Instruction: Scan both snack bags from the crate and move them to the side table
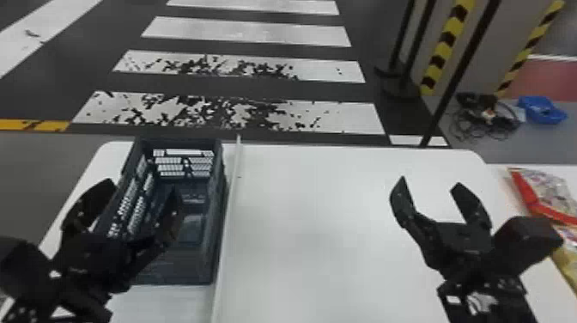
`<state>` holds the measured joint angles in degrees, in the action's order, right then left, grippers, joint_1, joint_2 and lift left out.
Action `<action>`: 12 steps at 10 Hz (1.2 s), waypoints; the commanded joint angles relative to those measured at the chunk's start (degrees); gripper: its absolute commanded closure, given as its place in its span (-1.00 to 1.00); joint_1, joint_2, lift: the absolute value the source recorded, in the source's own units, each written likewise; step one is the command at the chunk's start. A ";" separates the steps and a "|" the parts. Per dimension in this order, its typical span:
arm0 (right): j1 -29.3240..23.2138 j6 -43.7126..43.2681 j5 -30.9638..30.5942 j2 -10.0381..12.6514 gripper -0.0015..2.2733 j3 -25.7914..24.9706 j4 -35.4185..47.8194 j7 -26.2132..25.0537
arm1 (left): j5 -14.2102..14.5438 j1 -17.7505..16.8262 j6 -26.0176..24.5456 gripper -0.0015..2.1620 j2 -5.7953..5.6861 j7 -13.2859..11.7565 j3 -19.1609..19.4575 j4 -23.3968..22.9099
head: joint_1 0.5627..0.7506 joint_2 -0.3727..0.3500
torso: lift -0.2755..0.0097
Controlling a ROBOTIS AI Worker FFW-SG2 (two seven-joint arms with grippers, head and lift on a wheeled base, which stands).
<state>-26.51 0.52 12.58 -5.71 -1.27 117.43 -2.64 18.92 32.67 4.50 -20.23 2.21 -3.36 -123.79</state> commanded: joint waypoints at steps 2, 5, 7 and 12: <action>-9.00 -7.24 1.75 -1.93 -0.93 -0.31 1.49 -0.35 | 0.42 5.74 2.22 -0.97 -0.25 -0.02 0.73 -1.01 | 0.41 -0.11 | 0.26; -14.01 -12.33 -0.62 -5.62 -0.93 2.41 1.22 -3.60 | 0.86 10.48 5.73 -0.97 -0.16 -1.16 1.34 -1.37 | 0.41 -0.17 | 0.26; -17.26 -18.84 -2.73 -6.94 -0.93 4.43 0.87 -6.06 | 0.86 14.44 11.00 -0.97 0.19 -1.95 2.04 -1.63 | 0.41 -0.13 | 0.26; -22.09 -23.76 -3.17 -8.08 -0.93 4.34 1.93 -8.00 | 0.86 16.90 12.41 -0.97 0.28 -2.48 1.43 -1.63 | 0.41 -0.11 | 0.26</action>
<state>-48.36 -23.66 9.40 -13.75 2.99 119.33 -10.63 19.78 49.52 16.93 -19.95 -0.27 -1.78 -125.62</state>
